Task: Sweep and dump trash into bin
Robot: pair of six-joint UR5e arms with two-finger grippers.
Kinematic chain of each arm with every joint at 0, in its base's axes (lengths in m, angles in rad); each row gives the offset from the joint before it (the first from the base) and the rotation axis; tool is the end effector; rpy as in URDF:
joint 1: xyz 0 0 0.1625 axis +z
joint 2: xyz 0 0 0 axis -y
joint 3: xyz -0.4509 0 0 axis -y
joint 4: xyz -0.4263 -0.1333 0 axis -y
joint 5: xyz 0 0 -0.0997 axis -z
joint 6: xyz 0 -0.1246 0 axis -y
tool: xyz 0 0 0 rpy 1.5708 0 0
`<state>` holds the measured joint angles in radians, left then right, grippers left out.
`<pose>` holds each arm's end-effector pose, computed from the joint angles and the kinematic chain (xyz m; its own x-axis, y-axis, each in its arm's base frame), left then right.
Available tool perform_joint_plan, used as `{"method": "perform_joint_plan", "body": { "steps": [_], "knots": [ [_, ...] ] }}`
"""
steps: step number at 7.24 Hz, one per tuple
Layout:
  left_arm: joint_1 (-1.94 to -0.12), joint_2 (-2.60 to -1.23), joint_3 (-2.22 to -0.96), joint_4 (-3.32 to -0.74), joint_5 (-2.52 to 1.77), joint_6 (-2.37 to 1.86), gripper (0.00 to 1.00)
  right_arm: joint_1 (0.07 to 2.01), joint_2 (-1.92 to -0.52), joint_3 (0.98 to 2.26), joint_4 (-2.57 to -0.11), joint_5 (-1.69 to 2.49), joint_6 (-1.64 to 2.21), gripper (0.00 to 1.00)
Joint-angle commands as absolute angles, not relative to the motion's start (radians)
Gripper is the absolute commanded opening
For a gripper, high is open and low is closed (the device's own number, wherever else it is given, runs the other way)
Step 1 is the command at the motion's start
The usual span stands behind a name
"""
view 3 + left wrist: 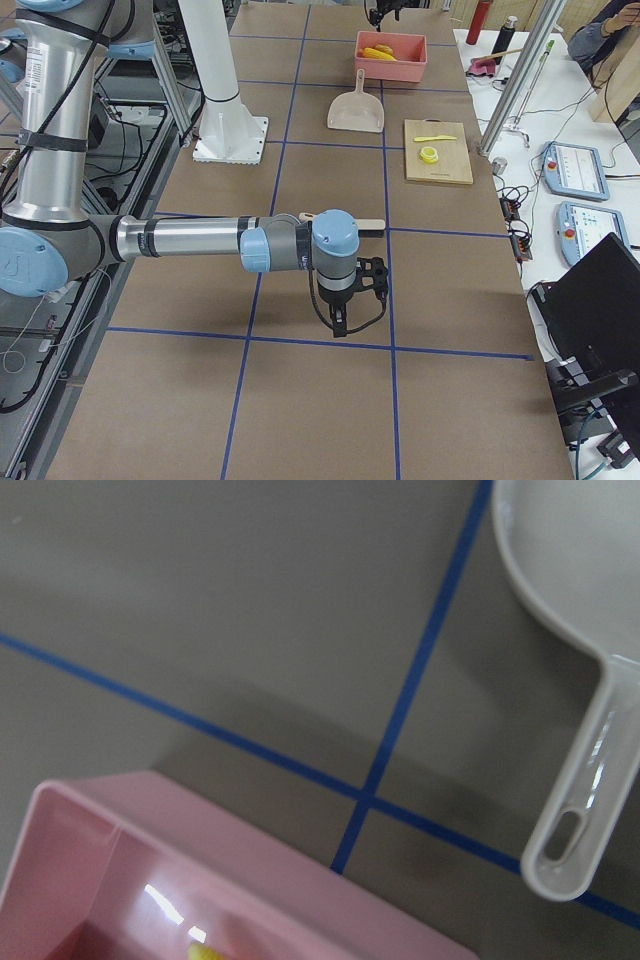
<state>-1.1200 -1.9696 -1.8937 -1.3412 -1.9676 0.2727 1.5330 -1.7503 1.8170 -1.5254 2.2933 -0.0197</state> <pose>0.2010 -0.6107 0.3505 0.6195 0.7589 -0.2008 -0.5720 0.6115 0.5468 0.0337 -0.4560 0.6595 0.7459 -0.1218 0.6548 0.0523 0.9908 0.1248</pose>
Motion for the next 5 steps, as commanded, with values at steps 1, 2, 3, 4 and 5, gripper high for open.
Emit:
{"method": "perform_joint_plan", "body": {
  "steps": [1,2,3,4,5],
  "knots": [
    [-1.297,-1.967,-1.894,-1.162,-2.022,0.177,0.98,1.534,-1.750,1.818,-1.525,2.293,-0.020,1.00],
    [-1.360,-1.941,-1.888,-1.110,-2.069,0.141,0.98,1.532,-1.749,1.818,-1.525,2.293,-0.020,1.00],
    [-1.435,-1.874,-1.881,-1.109,-2.115,0.115,0.98,1.532,-1.749,1.818,-1.525,2.293,-0.020,1.00],
    [-1.519,-1.803,-1.847,-1.114,-2.216,0.053,0.98,1.532,-1.750,1.818,-1.526,2.292,-0.021,1.00],
    [-1.620,-1.751,-1.763,-1.118,-2.326,0.046,0.98,1.532,-1.750,1.818,-1.526,2.295,-0.020,1.00]
  ]
}}
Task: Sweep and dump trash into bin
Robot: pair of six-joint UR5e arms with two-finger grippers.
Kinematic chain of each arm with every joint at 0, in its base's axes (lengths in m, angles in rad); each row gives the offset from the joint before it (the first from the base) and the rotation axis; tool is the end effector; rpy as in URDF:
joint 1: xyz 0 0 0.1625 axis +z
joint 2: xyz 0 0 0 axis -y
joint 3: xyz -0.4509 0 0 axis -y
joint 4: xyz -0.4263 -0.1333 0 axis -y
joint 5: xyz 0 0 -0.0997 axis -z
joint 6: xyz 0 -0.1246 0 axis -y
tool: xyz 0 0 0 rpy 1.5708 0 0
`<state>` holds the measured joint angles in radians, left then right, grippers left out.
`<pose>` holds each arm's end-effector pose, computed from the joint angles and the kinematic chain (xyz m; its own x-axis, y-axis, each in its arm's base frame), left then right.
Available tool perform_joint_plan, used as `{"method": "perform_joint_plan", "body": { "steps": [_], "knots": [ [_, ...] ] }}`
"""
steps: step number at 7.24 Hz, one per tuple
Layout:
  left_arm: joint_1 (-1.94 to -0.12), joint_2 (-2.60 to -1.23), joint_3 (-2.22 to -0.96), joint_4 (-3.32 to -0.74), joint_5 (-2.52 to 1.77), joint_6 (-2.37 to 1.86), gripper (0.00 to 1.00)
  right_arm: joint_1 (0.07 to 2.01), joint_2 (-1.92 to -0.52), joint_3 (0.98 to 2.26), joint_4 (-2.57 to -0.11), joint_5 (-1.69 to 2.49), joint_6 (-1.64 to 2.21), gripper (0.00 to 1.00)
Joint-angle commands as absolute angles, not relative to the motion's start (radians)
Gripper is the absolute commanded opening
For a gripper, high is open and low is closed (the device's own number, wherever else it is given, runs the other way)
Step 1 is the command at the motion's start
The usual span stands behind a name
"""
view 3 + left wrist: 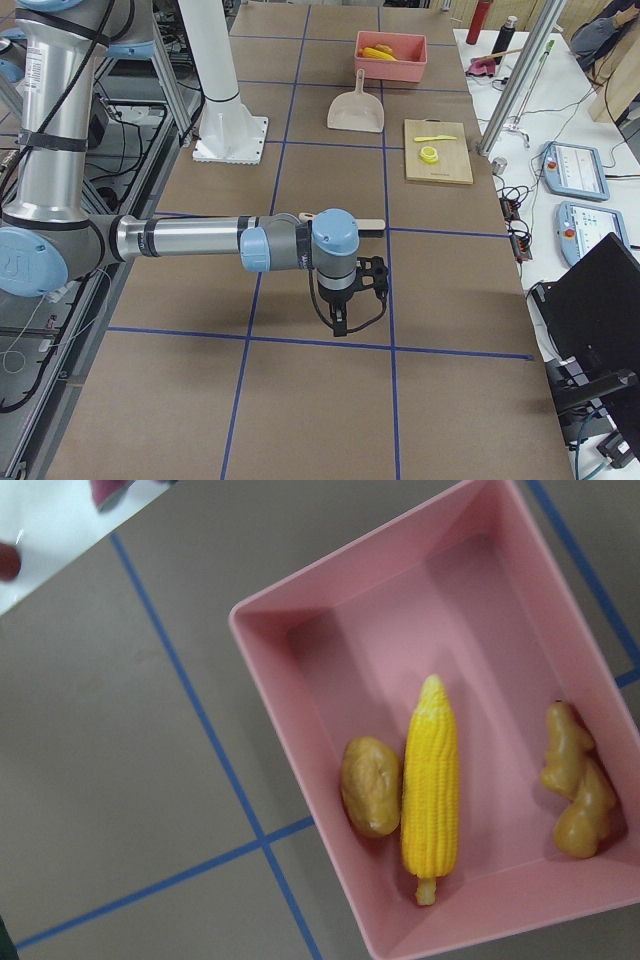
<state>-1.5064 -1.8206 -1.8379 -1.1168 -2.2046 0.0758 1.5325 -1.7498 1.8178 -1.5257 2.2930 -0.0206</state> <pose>-0.0216 -0.5905 0.4827 0.7945 0.1642 -0.5846 -0.1247 0.9864 0.1075 0.0335 -0.4563 0.6589 0.7460 -0.1237 0.6544 0.0534 0.9905 0.1264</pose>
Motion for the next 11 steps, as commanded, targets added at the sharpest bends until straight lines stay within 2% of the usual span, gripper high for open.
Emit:
{"method": "perform_joint_plan", "body": {
  "steps": [1,3,4,6,9,11],
  "knots": [
    [-1.664,-1.749,-1.696,-1.117,-2.400,0.043,0.98,1.532,-1.750,1.818,-1.525,2.295,-0.020,1.00],
    [-1.666,-1.709,-1.617,-1.133,-2.411,0.052,0.98,1.532,-1.749,1.819,-1.525,2.296,-0.020,1.00],
    [-1.666,-1.689,-1.571,-1.225,-2.413,0.048,0.98,1.532,-1.749,1.819,-1.525,2.296,-0.020,1.00],
    [-1.664,-1.675,-1.568,-1.293,-2.414,-0.120,0.99,1.532,-1.749,1.819,-1.525,2.295,-0.018,1.00],
    [-1.658,-1.612,-1.527,-1.493,-2.407,-0.127,0.99,1.532,-1.749,1.819,-1.525,2.296,-0.020,1.00],
    [-1.657,-1.606,-1.523,-1.505,-2.413,-0.130,0.99,1.532,-1.749,1.819,-1.525,2.295,-0.020,1.00]
  ]
}}
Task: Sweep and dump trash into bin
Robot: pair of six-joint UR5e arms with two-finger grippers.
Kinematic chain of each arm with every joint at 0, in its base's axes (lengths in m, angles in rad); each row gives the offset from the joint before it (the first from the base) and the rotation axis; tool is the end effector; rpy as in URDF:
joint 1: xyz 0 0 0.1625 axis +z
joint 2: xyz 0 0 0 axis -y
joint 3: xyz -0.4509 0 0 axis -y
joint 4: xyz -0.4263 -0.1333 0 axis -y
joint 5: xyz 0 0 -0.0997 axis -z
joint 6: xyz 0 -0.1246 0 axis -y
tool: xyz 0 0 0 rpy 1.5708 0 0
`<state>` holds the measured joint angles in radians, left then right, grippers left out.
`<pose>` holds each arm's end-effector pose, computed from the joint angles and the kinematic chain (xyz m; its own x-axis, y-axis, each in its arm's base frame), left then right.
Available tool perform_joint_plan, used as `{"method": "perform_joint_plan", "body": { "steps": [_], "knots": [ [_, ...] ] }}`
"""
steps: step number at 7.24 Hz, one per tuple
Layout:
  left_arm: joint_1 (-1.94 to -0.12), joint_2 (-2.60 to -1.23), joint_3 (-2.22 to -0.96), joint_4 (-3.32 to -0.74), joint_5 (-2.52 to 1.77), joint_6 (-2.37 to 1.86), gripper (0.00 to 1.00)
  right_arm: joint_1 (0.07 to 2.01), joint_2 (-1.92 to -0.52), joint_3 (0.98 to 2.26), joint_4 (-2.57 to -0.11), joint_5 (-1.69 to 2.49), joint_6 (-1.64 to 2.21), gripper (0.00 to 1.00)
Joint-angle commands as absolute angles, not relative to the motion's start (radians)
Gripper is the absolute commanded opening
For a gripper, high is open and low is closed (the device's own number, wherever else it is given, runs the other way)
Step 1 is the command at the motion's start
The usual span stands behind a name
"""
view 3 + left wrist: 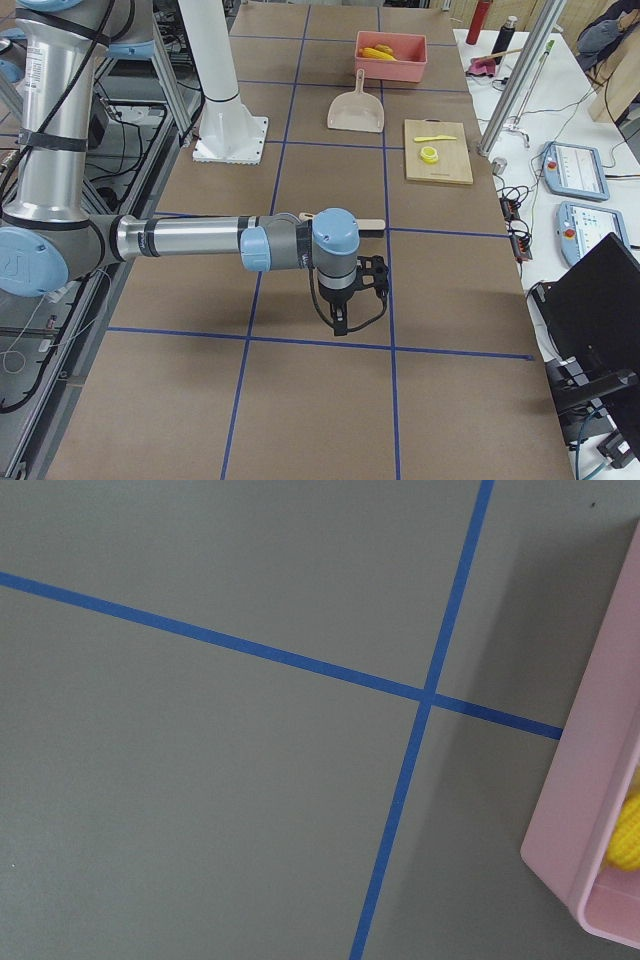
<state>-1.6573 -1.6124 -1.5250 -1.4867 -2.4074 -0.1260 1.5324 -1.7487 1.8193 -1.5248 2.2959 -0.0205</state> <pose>-0.0870 -0.5315 0.7067 0.6458 -0.2468 -0.7225 0.1685 0.9690 -0.1804 0.0331 -0.4569 0.6572 0.7440 -0.1261 0.6562 0.0534 0.9901 0.1298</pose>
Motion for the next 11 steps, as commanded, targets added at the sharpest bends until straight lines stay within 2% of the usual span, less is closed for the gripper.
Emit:
{"method": "perform_joint_plan", "body": {
  "steps": [1,8,11],
  "knots": [
    [-1.657,-1.612,-1.528,-1.500,-2.413,-0.132,0.98,1.532,-1.749,1.819,-1.525,2.295,-0.020,1.00],
    [-1.635,-1.605,-1.546,-1.505,-2.324,-0.206,0.99,1.532,-1.749,1.818,-1.525,2.295,-0.018,1.00],
    [-1.629,-1.603,-1.530,-1.612,-2.324,-0.204,0.99,1.532,-1.749,1.818,-1.525,2.295,-0.020,1.00]
  ]
}}
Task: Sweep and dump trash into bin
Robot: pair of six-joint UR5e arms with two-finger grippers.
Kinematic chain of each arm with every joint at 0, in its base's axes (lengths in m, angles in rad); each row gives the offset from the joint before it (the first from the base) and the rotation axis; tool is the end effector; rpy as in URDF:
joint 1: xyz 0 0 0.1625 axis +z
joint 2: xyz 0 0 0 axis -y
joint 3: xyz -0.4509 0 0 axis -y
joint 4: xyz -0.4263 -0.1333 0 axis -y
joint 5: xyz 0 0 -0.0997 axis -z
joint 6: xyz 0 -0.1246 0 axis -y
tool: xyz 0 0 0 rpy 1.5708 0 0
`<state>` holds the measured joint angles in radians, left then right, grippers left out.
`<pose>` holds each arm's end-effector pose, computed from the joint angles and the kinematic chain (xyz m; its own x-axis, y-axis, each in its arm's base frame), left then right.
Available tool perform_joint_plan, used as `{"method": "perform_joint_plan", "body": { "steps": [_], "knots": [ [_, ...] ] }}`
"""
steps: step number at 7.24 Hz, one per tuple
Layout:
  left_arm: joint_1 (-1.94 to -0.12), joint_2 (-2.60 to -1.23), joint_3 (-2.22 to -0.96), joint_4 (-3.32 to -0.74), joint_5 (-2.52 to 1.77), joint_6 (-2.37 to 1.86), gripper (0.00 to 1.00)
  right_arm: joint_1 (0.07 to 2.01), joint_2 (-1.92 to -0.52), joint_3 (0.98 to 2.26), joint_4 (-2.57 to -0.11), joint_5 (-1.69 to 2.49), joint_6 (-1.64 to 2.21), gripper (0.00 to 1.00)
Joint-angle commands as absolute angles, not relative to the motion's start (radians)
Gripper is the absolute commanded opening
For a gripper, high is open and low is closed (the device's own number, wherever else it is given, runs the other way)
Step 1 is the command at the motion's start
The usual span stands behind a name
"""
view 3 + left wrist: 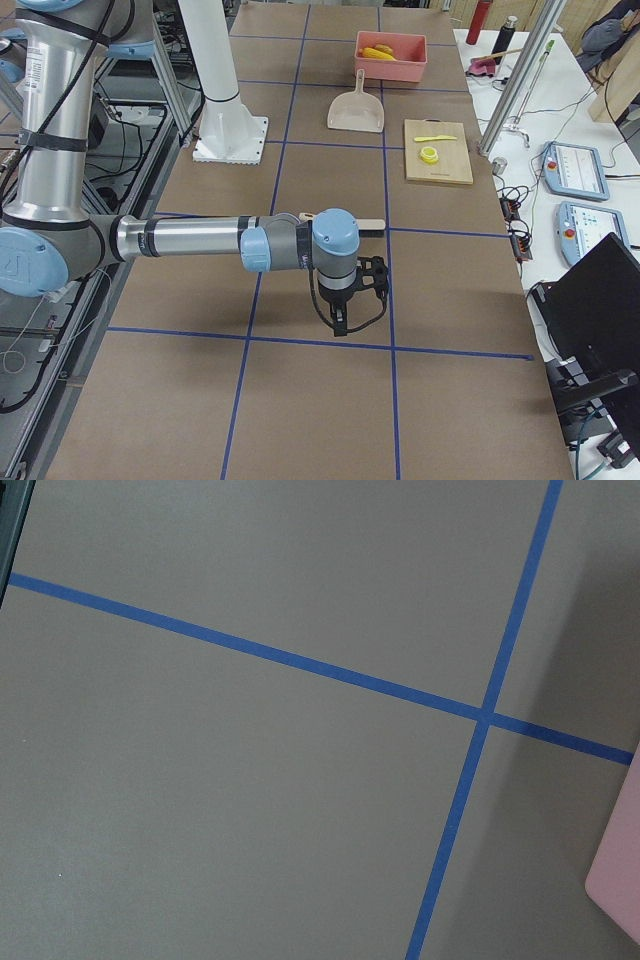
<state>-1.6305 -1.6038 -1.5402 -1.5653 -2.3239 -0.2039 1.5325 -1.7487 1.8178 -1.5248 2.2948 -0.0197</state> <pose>-0.0803 -0.5368 0.7033 0.7010 -0.2468 -0.6691 0.2059 0.9683 -0.1415 0.0333 -0.4569 0.6581 0.7448 -0.1242 0.6556 0.0527 0.9904 0.1278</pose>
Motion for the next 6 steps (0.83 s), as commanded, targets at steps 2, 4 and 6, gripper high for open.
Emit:
{"method": "perform_joint_plan", "body": {
  "steps": [2,4,6],
  "knots": [
    [-1.629,-1.591,-1.531,-1.614,-2.324,-0.204,0.99,1.532,-1.749,1.818,-1.525,2.295,-0.018,1.00],
    [-1.629,-1.589,-1.531,-1.614,-2.324,-0.204,0.99,1.532,-1.749,1.810,-1.525,2.296,-0.018,1.00],
    [-1.629,-1.589,-1.531,-1.614,-2.324,-0.204,0.99,1.532,-1.749,1.810,-1.525,2.296,-0.018,1.00]
  ]
}}
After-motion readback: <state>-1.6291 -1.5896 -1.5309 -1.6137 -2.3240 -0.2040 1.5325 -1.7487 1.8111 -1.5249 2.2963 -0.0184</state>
